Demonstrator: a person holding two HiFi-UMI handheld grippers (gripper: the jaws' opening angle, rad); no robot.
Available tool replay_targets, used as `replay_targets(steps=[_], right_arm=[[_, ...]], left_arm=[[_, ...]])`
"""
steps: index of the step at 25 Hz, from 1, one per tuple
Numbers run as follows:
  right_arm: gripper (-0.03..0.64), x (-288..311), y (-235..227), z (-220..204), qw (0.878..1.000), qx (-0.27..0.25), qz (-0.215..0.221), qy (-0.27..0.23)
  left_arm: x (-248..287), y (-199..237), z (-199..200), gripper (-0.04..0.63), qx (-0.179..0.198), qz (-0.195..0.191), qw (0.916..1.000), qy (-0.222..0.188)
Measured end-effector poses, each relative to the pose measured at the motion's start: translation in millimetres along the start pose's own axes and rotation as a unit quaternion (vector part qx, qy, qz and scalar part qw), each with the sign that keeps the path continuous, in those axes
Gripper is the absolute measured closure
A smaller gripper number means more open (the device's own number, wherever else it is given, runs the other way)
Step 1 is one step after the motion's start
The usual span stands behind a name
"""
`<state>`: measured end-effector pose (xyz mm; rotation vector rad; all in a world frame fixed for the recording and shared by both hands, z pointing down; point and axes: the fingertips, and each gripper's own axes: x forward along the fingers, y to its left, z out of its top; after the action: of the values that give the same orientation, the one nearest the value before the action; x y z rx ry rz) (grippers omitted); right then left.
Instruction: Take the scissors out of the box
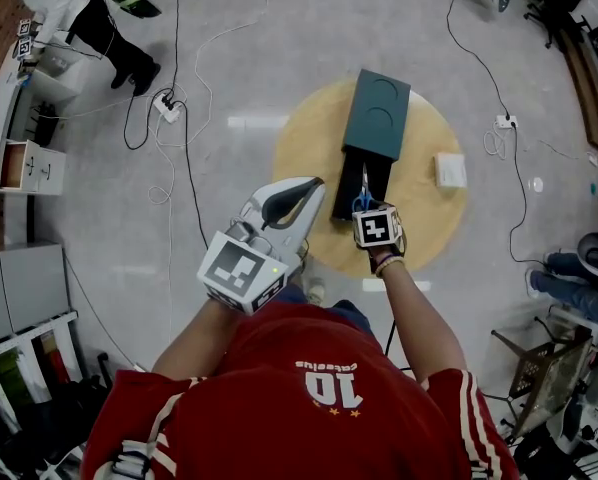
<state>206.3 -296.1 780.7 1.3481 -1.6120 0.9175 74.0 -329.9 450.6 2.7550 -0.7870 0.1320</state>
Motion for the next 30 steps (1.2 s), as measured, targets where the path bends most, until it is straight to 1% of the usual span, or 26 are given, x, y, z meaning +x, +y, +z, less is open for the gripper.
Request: replay_targets(steps=[1, 6, 12, 15, 19, 22, 24, 26, 30], right_arm=[[0.486, 2.4, -1.6, -2.4, 1.000, 0.000, -0.003, 0.009], [0.484, 13.4, -3.0, -9.6, 0.999, -0.012, -0.012, 0.038], [0.479, 25.2, 6.9, -16.7, 0.997, -0.043, -0.013, 0.064], [0.480, 26.9, 7.8, -15.5, 0.996, -0.058, -0.015, 0.061], [0.503, 25.0, 13.1, -8.8, 0.995, -0.090, -0.004, 0.038], [0.495, 23.5, 9.3, -8.5, 0.996, -0.077, -0.015, 0.032], [0.477, 24.7, 8.5, -12.4, 0.997, -0.064, -0.016, 0.045], [0.477, 27.0, 7.9, -15.4, 0.997, -0.052, -0.013, 0.057], [0.477, 31.4, 8.4, -14.9, 0.997, -0.036, -0.010, 0.061]], left_arm=[[1.0, 0.3, -0.4, 0.594, -0.001, -0.001, 1.0000, 0.001], [0.9, 3.6, -3.6, 0.594, -0.006, -0.002, 1.0000, 0.003], [-0.3, 5.8, -4.9, 0.594, -0.009, 0.000, 0.9999, 0.008], [-1.5, 6.9, -5.8, 0.594, -0.010, 0.004, 0.9999, 0.009], [-1.8, 8.1, -7.9, 0.594, -0.012, 0.006, 0.9999, 0.010], [-1.6, 6.5, -8.5, 0.594, -0.012, 0.006, 0.9999, 0.010], [-0.4, 4.3, -8.1, 0.594, -0.011, 0.002, 0.9999, 0.010], [0.3, 2.7, -7.1, 0.594, -0.011, 0.003, 0.9999, 0.011], [-1.7, 3.5, -7.1, 0.593, -0.010, 0.002, 0.9999, 0.009]])
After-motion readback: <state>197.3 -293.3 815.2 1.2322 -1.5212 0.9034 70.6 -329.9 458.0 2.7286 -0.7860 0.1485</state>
